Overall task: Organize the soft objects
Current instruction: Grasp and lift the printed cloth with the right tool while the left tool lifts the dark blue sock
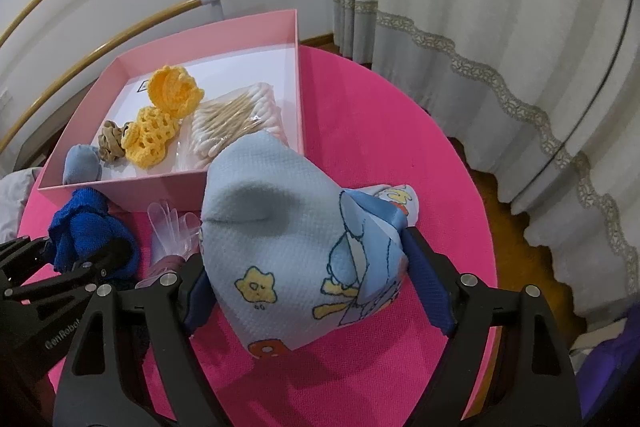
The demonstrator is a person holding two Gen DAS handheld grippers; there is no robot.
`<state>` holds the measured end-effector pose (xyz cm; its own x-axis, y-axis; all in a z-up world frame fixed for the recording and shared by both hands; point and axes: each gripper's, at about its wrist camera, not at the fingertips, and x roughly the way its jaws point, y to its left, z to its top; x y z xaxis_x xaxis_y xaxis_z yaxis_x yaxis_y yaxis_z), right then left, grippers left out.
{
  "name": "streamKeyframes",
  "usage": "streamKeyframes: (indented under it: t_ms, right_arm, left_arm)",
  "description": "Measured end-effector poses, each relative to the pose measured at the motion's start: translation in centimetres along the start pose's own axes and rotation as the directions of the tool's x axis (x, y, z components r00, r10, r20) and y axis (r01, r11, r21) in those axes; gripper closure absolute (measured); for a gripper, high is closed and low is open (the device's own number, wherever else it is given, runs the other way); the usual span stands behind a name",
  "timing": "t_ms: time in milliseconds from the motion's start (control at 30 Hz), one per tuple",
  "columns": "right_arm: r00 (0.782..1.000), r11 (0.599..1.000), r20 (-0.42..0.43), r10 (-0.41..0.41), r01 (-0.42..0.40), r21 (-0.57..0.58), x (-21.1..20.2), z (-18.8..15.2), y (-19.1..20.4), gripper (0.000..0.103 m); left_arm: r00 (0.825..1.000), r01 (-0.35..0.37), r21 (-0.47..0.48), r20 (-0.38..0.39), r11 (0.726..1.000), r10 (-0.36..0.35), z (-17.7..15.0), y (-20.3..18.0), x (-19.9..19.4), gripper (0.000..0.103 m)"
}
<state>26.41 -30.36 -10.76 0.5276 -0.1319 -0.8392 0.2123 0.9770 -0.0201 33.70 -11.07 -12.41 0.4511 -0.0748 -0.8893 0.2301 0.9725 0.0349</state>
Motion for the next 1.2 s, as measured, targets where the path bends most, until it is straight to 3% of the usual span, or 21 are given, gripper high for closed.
streamKeyframes:
  t_ms: [333, 700, 1200]
  right_arm:
    - [0.999, 1.000, 0.052, 0.008, -0.007, -0.022, -2.4, 0.1, 1.0, 0.023]
    - [0.992, 0.999, 0.122, 0.017, -0.013, -0.032, -6.3, -0.6, 1.9, 0.023]
    - [0.968, 0.996, 0.245, 0.053, -0.035, -0.078, -12.5, -2.8, 4.1, 0.023]
  left_arm:
    - [0.997, -0.066, -0.019, 0.038, 0.998, 0.067, -0.9, 0.3, -2.0, 0.063]
    - [0.993, -0.063, -0.034, 0.098, 0.997, 0.066, -2.3, 1.4, -5.3, 0.063]
    - [0.962, -0.075, -0.083, 0.257, 0.994, 0.094, -7.2, 2.8, -13.7, 0.061]
